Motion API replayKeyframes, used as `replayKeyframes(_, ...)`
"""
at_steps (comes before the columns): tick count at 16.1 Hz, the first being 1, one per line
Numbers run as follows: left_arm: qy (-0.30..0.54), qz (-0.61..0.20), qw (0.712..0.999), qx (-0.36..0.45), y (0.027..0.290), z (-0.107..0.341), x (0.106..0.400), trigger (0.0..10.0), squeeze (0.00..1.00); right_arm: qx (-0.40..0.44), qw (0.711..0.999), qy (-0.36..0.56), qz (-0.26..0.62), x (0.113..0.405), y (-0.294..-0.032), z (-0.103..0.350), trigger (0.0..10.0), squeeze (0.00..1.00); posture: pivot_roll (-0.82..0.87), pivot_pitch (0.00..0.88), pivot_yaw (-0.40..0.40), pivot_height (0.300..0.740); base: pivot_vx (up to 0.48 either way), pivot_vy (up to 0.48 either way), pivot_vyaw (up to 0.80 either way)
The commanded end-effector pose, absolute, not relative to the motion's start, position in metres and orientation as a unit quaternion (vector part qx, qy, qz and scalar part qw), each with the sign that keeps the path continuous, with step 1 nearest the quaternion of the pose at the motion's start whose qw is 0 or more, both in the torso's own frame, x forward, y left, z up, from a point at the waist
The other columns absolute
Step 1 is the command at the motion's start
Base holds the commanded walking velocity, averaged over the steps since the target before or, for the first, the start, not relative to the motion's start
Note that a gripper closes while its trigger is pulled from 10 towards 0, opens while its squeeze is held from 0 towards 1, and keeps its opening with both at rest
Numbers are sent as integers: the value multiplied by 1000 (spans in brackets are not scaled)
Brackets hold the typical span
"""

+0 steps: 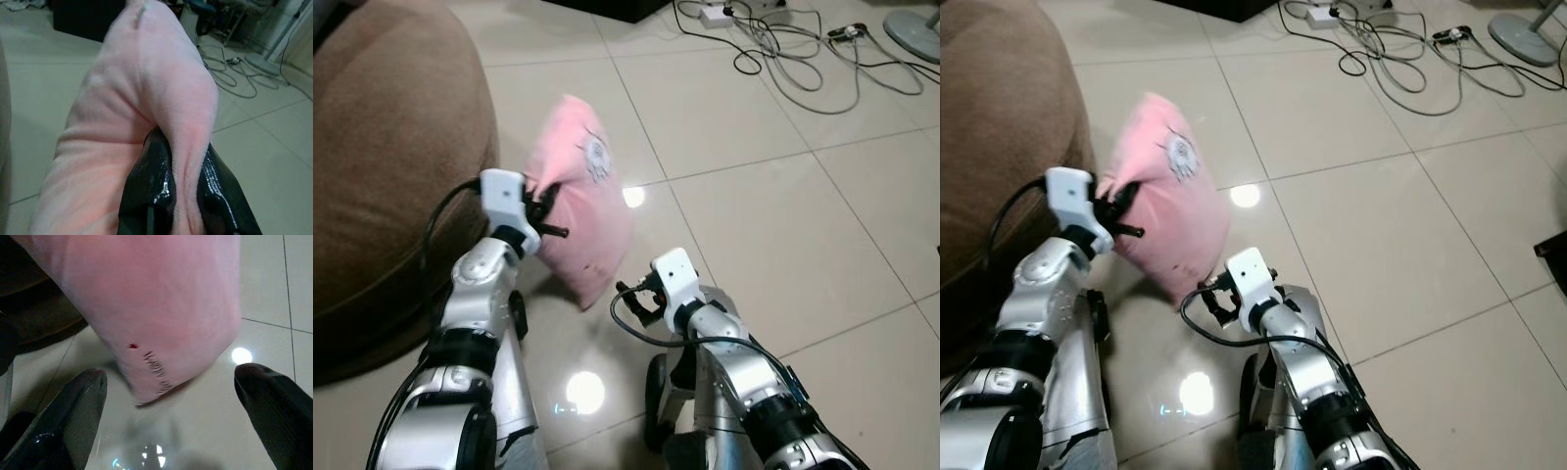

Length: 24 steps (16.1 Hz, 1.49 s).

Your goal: Move the pillow to the sofa from floor

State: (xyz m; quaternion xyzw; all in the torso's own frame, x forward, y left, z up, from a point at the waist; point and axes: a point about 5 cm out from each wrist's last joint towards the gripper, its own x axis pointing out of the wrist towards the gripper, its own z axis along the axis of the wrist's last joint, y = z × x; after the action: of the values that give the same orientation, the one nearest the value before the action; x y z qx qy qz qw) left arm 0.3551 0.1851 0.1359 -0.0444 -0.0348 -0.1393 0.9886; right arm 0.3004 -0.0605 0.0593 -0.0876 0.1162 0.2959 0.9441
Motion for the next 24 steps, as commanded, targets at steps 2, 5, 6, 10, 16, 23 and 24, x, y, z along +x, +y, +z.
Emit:
replayKeyframes(2,-32,-125,991,-44,194,131,346,0,0,-77,946,124,289,298,-66,53,10000,0,210,243,-168,437,0,0,0)
replayKeyframes(5,-10,-99,995,-9,209,124,337,0,0,-74,946,118,291,301,-65,57,10000,0,219,246,-174,466,0,0,0)
replayKeyframes(6,-5,-97,995,2,211,123,336,0,0,-71,946,112,294,302,-65,61,10000,0,220,245,-174,476,0,0,0)
replayKeyframes(10,17,-95,995,22,212,113,329,0,0,-72,952,109,276,307,-83,65,10000,0,215,245,-173,525,0,0,0)
replayKeyframes(16,22,-110,993,24,203,106,324,0,0,-68,951,112,280,303,-75,62,10000,0,210,248,-172,579,0,0,0)
replayKeyframes(23,18,-86,996,19,212,105,316,0,0,-71,951,111,280,308,-80,68,10000,0,215,263,-185,648,0,0,0)
replayKeyframes(24,18,-83,996,20,214,106,316,0,0,-71,951,109,280,310,-80,70,10000,4,215,264,-188,658,0,0,0)
